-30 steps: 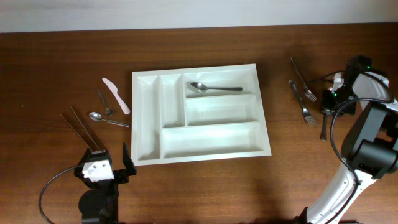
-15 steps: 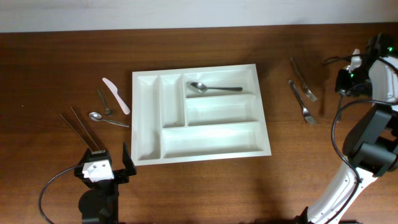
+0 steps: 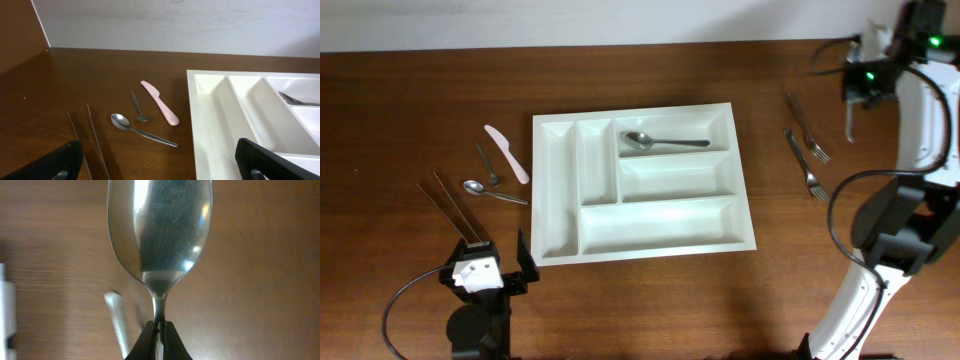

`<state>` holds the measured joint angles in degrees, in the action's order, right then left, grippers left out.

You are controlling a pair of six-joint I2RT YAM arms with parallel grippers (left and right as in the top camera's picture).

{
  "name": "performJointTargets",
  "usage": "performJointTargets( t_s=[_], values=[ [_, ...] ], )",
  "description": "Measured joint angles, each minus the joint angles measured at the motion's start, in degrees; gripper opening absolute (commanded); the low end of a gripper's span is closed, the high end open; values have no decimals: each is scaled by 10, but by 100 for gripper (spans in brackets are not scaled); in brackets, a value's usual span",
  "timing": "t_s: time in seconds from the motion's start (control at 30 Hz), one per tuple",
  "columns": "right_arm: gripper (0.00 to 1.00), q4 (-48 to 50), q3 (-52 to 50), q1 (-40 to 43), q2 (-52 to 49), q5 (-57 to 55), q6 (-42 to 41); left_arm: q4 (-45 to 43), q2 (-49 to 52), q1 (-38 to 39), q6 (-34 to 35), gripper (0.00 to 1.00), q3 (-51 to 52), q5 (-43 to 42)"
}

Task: Pack container
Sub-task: 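Carry the second spoon to the top compartment and release it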

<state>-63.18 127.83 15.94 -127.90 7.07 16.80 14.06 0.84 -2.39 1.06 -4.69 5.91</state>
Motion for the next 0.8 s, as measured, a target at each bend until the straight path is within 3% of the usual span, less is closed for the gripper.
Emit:
performJointTargets(
  t_s=[0.23, 0.8],
  values=[
    [4, 20, 24, -84, 0, 30, 62, 0, 0, 0, 0, 99, 0, 0],
    [4, 19, 24, -257, 0, 112, 390, 0, 0, 0, 0, 99, 0, 0]
  ],
)
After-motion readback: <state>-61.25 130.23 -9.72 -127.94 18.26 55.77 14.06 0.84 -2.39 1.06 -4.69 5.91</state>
